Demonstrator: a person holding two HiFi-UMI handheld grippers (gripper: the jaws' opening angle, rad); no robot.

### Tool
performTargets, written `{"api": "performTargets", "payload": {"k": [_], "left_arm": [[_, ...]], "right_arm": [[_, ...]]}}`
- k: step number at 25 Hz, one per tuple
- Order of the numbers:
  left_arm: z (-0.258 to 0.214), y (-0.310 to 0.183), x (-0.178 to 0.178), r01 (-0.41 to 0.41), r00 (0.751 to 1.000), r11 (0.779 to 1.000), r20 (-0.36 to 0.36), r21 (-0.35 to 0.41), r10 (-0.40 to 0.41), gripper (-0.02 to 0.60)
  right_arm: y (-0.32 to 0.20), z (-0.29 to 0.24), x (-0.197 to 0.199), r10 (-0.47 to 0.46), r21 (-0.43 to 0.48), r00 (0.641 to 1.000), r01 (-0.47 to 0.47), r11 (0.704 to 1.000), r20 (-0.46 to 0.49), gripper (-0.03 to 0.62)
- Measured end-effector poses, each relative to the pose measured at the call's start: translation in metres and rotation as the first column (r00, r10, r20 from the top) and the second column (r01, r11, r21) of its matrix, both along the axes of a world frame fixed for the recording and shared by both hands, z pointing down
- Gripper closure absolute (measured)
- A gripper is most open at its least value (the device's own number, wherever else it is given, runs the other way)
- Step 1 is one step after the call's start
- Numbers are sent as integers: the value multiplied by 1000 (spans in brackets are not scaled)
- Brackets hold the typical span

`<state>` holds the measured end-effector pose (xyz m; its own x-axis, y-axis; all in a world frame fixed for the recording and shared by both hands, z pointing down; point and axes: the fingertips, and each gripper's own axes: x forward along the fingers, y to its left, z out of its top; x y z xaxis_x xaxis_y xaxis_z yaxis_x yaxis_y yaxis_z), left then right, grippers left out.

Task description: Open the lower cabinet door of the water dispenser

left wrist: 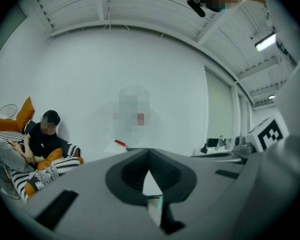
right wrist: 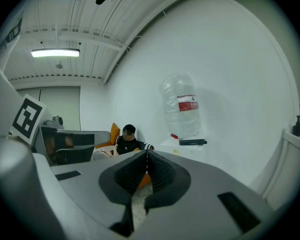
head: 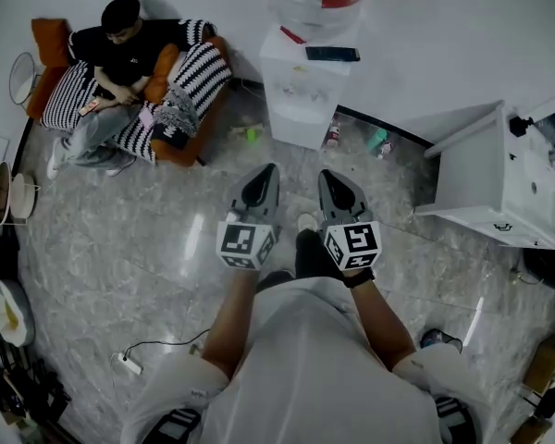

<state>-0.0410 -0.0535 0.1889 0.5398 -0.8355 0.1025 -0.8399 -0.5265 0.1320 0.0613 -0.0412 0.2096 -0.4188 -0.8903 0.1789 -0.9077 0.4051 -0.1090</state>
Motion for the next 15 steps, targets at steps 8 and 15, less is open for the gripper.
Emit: {"api": "performTargets", "payload": {"k": [8, 15], "left_arm": [[95, -73, 18, -18, 999, 1000, 40, 2, 18, 574], [218, -147, 34, -42, 997, 998, 65, -36, 44, 574]], "right_arm": [[-79, 102, 26, -43, -9, 997, 42, 999, -59, 582], [-158, 219, 33, -80, 34, 993, 83, 996, -83, 582]]}}
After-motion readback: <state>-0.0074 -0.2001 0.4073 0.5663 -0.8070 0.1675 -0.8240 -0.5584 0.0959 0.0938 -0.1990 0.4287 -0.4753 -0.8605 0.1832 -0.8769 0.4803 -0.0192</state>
